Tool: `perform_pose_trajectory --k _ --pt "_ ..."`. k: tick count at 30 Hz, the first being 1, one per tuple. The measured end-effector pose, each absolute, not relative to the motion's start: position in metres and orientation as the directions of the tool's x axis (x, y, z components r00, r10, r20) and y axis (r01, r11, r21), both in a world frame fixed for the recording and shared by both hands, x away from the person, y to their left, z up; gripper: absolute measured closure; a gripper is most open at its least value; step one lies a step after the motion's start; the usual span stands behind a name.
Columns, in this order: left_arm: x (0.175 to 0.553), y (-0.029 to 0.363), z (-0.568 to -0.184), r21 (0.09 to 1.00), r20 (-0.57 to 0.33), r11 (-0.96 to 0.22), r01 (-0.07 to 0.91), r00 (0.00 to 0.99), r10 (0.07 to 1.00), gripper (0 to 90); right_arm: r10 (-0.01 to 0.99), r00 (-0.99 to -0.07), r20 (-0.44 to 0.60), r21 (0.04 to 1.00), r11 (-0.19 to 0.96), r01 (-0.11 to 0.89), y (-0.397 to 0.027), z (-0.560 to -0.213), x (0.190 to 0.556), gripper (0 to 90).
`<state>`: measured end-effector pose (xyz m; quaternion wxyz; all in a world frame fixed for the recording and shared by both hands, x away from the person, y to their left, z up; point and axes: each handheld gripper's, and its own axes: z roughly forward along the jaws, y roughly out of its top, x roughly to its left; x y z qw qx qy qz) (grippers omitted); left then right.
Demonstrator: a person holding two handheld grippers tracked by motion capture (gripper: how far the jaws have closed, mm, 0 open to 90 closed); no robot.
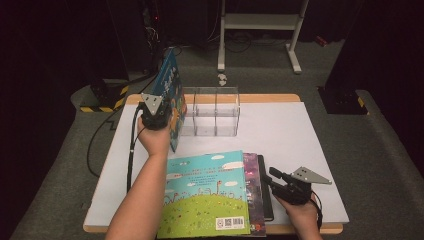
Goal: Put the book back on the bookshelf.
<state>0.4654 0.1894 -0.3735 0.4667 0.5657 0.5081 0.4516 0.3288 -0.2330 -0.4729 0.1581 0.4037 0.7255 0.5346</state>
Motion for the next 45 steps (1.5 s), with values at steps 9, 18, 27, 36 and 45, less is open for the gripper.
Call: perform_pose_trajectory --k 9,18,27,36,45 --pt "0.463 0.186 -0.375 0.987 0.056 -0.064 0.149 0.056 0.997 80.4 0.755 -0.624 0.202 0.902 0.105 0.418 -0.233 -0.473 0.329 54.9" --pt "0.463 0.185 -0.375 0.987 0.054 -0.061 0.148 0.049 0.997 79.8 0.755 -0.625 0.201 0.902 0.106 0.418 -0.233 -0.473 0.329 54.8" --pt "0.463 0.189 -0.374 0.988 0.023 -0.033 0.154 0.067 0.997 73.0 0.752 -0.628 0.199 0.902 0.109 0.417 -0.232 -0.473 0.329 54.7" --pt "0.461 0.196 -0.377 0.981 -0.017 -0.005 0.195 0.112 0.994 59.1 0.751 -0.631 0.196 0.902 0.115 0.416 -0.230 -0.473 0.328 54.0" --pt "0.457 0.198 -0.376 0.977 -0.020 -0.019 0.213 0.177 0.984 48.7 0.747 -0.640 0.178 0.904 0.133 0.407 -0.227 -0.474 0.328 52.8"
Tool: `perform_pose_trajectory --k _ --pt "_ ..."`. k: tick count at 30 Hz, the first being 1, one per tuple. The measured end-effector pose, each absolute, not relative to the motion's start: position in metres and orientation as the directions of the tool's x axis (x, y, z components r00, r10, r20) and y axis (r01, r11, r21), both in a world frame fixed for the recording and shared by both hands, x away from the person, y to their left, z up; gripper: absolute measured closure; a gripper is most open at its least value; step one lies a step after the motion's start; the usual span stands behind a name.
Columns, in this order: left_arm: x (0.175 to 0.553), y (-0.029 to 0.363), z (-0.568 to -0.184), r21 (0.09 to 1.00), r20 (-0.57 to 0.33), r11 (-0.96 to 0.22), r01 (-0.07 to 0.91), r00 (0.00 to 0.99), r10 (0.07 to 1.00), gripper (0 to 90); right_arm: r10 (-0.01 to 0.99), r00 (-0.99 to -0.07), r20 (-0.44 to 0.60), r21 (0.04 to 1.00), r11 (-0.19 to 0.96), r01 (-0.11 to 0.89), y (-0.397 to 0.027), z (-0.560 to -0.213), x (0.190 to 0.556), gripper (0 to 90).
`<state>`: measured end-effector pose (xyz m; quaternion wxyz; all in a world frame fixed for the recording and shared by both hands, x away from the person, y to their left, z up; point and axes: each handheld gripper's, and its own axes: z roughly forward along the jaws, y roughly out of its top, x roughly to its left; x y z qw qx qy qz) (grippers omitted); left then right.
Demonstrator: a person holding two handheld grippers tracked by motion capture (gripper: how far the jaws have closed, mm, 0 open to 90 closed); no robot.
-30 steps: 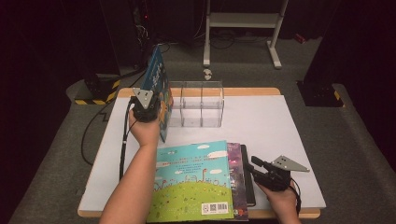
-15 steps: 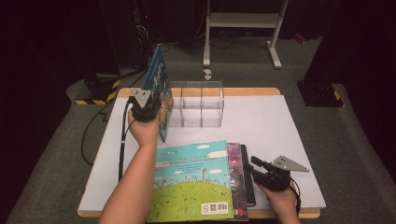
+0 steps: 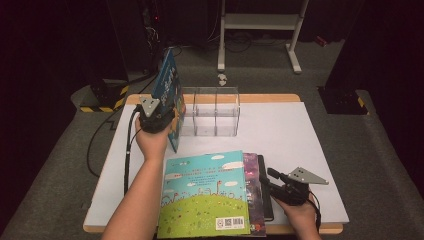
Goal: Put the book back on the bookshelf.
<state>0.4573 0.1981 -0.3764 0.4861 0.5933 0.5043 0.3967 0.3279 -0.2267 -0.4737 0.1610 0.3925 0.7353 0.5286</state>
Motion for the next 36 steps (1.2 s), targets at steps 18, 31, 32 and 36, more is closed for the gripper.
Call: perform_pose_trajectory --k 18,31,32,36 --pt "0.444 0.201 -0.374 0.969 -0.033 -0.036 0.243 0.274 0.961 31.5 0.742 -0.654 0.146 0.910 0.158 0.383 -0.224 -0.475 0.327 48.9" --pt "0.429 0.216 -0.379 0.956 -0.057 -0.030 0.293 0.285 0.957 29.7 0.744 -0.656 0.126 0.903 0.188 0.387 -0.222 -0.476 0.327 47.4" --pt "0.427 0.217 -0.379 0.956 -0.061 -0.027 0.294 0.286 0.956 29.7 0.744 -0.656 0.126 0.902 0.189 0.388 -0.222 -0.476 0.327 47.2" --pt "0.420 0.223 -0.380 0.955 -0.062 -0.028 0.295 0.292 0.954 28.5 0.742 -0.661 0.110 0.903 0.204 0.379 -0.220 -0.478 0.328 45.7"
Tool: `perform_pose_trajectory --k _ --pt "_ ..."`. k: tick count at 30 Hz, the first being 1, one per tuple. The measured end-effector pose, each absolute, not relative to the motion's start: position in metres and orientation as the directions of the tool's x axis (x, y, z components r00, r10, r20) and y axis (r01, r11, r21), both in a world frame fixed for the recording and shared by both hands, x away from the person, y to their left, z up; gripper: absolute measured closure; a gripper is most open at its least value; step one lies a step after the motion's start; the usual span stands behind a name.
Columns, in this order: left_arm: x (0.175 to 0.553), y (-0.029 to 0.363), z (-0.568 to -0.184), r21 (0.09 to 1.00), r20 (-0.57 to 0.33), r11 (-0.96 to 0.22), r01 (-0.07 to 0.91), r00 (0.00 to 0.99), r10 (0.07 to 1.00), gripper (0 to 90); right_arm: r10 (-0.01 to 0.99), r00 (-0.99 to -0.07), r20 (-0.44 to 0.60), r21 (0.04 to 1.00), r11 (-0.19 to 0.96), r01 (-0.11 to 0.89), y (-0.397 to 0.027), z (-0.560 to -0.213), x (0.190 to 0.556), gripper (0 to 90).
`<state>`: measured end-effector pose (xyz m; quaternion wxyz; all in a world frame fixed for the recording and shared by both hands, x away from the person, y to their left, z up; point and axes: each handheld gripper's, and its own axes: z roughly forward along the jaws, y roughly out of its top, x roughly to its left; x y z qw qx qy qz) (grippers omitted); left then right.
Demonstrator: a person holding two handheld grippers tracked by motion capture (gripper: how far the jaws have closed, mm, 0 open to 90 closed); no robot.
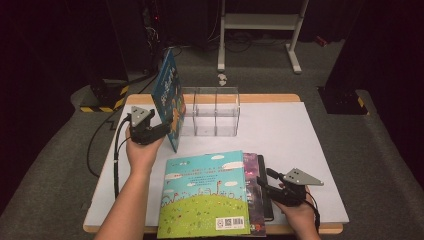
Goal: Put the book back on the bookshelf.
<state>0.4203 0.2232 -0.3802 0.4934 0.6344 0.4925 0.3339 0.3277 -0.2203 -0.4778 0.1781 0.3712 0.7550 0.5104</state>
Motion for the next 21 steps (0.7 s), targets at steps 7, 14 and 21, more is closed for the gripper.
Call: perform_pose_trajectory --k 7,14,21 --pt "0.407 0.230 -0.384 0.951 -0.054 -0.047 0.305 0.314 0.948 26.6 0.744 -0.660 0.106 0.902 0.208 0.379 -0.219 -0.478 0.328 44.1" --pt "0.390 0.236 -0.396 0.946 -0.047 -0.069 0.317 0.344 0.938 25.0 0.745 -0.659 0.103 0.902 0.209 0.377 -0.219 -0.478 0.328 43.6" --pt "0.373 0.242 -0.416 0.920 -0.081 -0.067 0.385 0.354 0.932 22.8 0.747 -0.657 0.104 0.902 0.207 0.378 -0.219 -0.477 0.328 43.7"
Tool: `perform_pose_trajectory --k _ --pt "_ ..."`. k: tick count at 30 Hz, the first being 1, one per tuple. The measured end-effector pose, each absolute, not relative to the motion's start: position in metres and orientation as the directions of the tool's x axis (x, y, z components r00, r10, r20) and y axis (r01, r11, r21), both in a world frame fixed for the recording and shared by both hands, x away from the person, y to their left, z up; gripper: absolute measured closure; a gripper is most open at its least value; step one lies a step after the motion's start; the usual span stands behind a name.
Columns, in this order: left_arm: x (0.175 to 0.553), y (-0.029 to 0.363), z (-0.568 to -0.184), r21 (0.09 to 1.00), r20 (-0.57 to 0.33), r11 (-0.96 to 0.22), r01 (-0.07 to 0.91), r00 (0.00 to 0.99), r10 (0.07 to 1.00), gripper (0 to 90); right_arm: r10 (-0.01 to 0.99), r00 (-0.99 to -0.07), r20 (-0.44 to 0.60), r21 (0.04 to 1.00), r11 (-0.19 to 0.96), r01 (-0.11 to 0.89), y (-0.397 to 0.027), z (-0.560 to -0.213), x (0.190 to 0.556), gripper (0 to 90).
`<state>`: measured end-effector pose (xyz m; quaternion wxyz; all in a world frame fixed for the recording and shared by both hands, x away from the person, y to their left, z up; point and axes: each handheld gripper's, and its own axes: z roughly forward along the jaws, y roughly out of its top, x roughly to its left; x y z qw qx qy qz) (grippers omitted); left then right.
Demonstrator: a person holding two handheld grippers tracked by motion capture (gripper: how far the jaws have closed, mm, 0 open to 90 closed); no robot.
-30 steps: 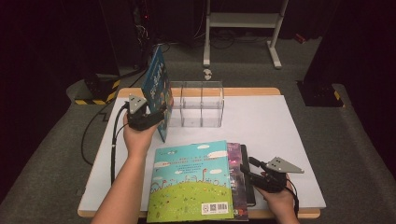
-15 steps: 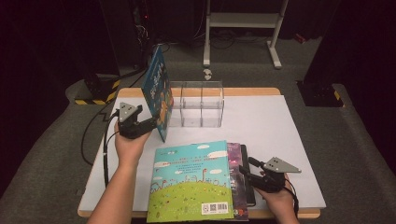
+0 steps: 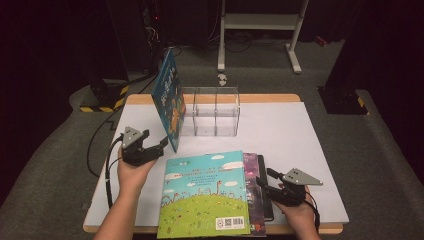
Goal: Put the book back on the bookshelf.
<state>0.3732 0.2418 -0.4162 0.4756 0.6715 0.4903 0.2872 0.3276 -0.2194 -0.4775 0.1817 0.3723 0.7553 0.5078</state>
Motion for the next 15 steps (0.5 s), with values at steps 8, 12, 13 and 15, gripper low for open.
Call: perform_pose_trajectory --k 8,12,13,15 --pt "0.350 0.233 -0.442 0.884 -0.120 -0.086 0.459 0.401 0.908 19.9 0.745 -0.658 0.112 0.900 0.204 0.384 -0.218 -0.477 0.328 42.0" --pt "0.342 0.227 -0.455 0.868 -0.119 -0.109 0.484 0.415 0.902 18.6 0.744 -0.661 0.100 0.901 0.214 0.377 -0.217 -0.477 0.327 41.2" --pt "0.340 0.226 -0.458 0.864 -0.120 -0.114 0.491 0.420 0.899 18.6 0.743 -0.662 0.098 0.900 0.217 0.377 -0.216 -0.477 0.327 41.0" --pt "0.337 0.224 -0.464 0.852 -0.128 -0.119 0.510 0.423 0.897 18.1 0.742 -0.663 0.093 0.900 0.223 0.376 -0.215 -0.476 0.327 40.4"
